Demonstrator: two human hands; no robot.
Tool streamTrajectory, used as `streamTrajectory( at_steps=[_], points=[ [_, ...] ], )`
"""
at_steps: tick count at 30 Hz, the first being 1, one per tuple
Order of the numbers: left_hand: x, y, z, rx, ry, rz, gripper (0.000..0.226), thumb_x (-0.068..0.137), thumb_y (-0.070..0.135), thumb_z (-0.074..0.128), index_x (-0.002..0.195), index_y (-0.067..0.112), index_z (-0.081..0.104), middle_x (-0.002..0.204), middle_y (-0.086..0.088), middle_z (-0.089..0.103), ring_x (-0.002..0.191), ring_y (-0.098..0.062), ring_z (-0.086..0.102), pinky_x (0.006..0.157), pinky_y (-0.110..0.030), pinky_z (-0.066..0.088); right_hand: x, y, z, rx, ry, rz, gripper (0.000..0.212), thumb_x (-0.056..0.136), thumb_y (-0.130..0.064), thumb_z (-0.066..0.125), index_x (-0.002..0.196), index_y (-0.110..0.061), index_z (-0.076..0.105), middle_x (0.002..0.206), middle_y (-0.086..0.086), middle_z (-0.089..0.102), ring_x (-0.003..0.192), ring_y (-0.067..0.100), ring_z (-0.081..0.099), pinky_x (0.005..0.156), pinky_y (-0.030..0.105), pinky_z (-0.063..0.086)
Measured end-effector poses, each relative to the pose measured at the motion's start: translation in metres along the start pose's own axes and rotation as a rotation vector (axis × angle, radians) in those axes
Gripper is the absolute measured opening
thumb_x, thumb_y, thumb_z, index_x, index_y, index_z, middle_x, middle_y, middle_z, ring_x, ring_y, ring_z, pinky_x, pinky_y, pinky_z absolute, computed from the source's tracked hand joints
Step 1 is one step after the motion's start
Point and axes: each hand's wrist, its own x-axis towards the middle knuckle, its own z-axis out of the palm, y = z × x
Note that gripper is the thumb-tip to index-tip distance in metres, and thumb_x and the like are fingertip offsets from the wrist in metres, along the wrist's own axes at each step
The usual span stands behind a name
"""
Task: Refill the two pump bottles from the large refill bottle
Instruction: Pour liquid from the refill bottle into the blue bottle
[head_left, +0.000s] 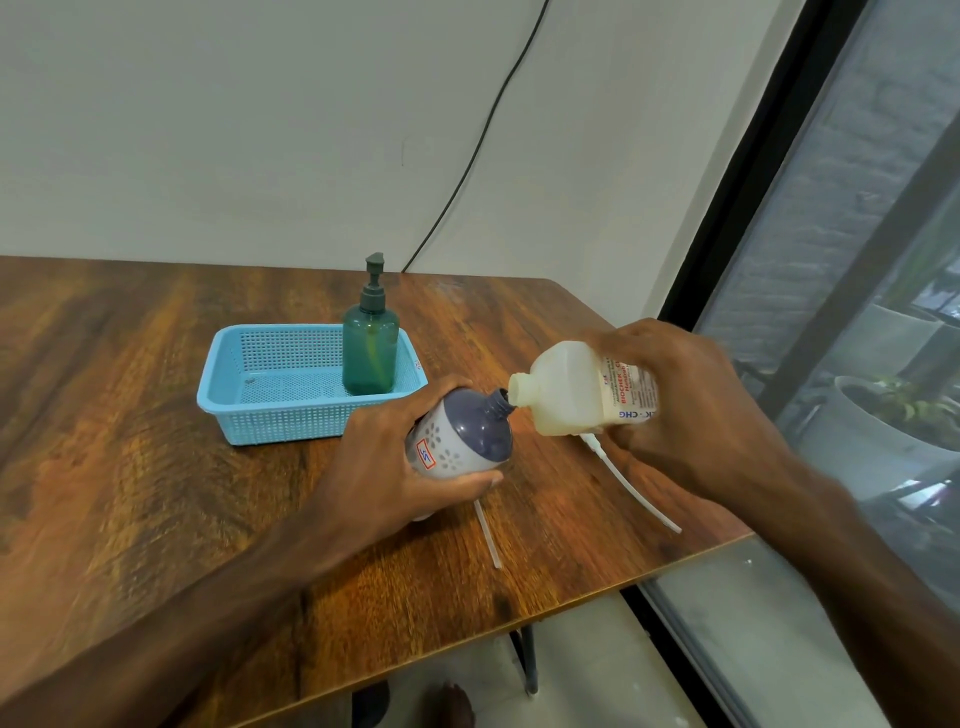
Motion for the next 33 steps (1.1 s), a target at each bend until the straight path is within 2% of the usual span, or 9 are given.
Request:
streamTrajectory(
  at_steps=[5, 11, 15, 21, 25, 30, 33],
  points=[
    [-0.0003, -0.0048, 0.0011, 0.033, -0.010, -0.025, 0.085, 0.064, 0.066, 0.084, 0.137, 0.031, 0.057, 0.118, 0.019, 0.068, 0.107, 0.003, 0.063, 0.089, -0.016, 0.054, 0.0010, 0.0002, -0.0016, 0.007, 0.003, -0.001, 0.073, 0.068, -0.015, 0.089, 0.135, -0.019, 0.061, 0.127, 0.000, 0.064, 0.117, 0.015, 0.054, 0.092, 0.027, 0.038],
    [-0.0001, -0.0024, 0.0001, 0.021, -0.010, -0.015, 0.079, 0.065, 0.070, 0.080, 0.133, 0.042, 0.052, 0.113, 0.032, 0.060, 0.108, 0.008, 0.060, 0.089, -0.011, 0.051, 0.0015, -0.0021, -0.0024, 0.004, -0.010, 0.008, 0.074, 0.069, -0.015, 0.088, 0.137, -0.021, 0.059, 0.130, 0.000, 0.062, 0.118, 0.009, 0.049, 0.093, 0.025, 0.035],
    [0.0003, -0.0042, 0.0008, 0.026, -0.006, -0.026, 0.084, 0.065, 0.070, 0.082, 0.137, 0.036, 0.055, 0.118, 0.021, 0.066, 0.108, 0.006, 0.061, 0.089, -0.015, 0.053, 0.0017, -0.0022, -0.0024, 0.002, -0.023, 0.016, 0.074, 0.070, -0.015, 0.088, 0.137, -0.021, 0.059, 0.130, 0.000, 0.062, 0.121, 0.015, 0.052, 0.092, 0.024, 0.034],
    [-0.0006, -0.0055, 0.0010, 0.030, -0.013, -0.034, 0.086, 0.064, 0.069, 0.083, 0.137, 0.033, 0.055, 0.121, 0.019, 0.067, 0.109, 0.003, 0.062, 0.090, -0.014, 0.053, 0.0024, -0.0023, -0.0031, 0.001, -0.017, 0.012, 0.073, 0.069, -0.016, 0.089, 0.136, -0.022, 0.060, 0.128, -0.001, 0.063, 0.119, 0.014, 0.053, 0.091, 0.026, 0.035],
    [-0.0003, -0.0059, 0.0010, 0.031, -0.012, -0.032, 0.086, 0.065, 0.069, 0.083, 0.138, 0.032, 0.056, 0.121, 0.019, 0.067, 0.109, 0.004, 0.062, 0.091, -0.014, 0.052, 0.0024, -0.0030, -0.0031, -0.001, 0.001, -0.012, 0.072, 0.067, -0.016, 0.090, 0.133, -0.021, 0.062, 0.122, 0.000, 0.065, 0.109, 0.010, 0.052, 0.085, 0.028, 0.038],
    [-0.0007, -0.0079, 0.0012, 0.040, -0.018, -0.038, 0.087, 0.065, 0.072, 0.082, 0.139, 0.035, 0.055, 0.122, 0.021, 0.065, 0.111, 0.004, 0.061, 0.092, -0.014, 0.052, 0.0034, -0.0011, -0.0025, -0.005, -0.011, -0.003, 0.073, 0.069, -0.018, 0.089, 0.136, -0.022, 0.060, 0.126, -0.001, 0.063, 0.113, 0.010, 0.051, 0.087, 0.026, 0.036],
    [-0.0007, -0.0069, 0.0009, 0.036, -0.020, -0.037, 0.088, 0.065, 0.073, 0.080, 0.140, 0.037, 0.053, 0.120, 0.027, 0.062, 0.111, 0.009, 0.059, 0.091, -0.008, 0.049, 0.0038, -0.0008, -0.0023, -0.010, -0.023, 0.011, 0.075, 0.069, -0.020, 0.089, 0.138, -0.023, 0.058, 0.129, -0.001, 0.061, 0.119, 0.012, 0.052, 0.091, 0.026, 0.037]
  ],
)
